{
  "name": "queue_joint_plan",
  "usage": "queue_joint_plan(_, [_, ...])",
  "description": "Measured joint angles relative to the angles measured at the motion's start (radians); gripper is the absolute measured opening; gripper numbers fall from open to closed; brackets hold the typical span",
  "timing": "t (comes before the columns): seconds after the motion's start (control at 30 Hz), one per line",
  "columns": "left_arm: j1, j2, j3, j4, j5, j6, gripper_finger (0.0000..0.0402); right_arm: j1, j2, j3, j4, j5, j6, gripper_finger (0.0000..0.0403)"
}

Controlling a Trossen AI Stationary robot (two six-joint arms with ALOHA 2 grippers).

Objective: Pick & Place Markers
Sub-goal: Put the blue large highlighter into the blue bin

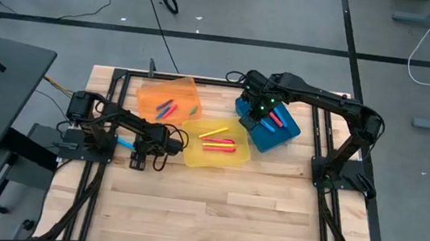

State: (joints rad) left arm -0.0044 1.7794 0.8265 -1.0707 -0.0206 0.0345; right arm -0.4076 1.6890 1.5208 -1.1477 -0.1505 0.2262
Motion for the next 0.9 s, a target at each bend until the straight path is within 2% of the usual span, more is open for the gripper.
queue_joint_plan(0.7, [0.0, 0.0, 0.001, 0.002, 0.009, 0.03, 0.0082, 0.0, 0.0, 0.0, -0.006, 0.0, -0.002, 0.0087])
queue_joint_plan(0.9, [0.0, 0.0, 0.001, 0.001, 0.006, 0.03, 0.0081, 0.0, 0.0, 0.0, -0.009, 0.0, -0.002, 0.0087])
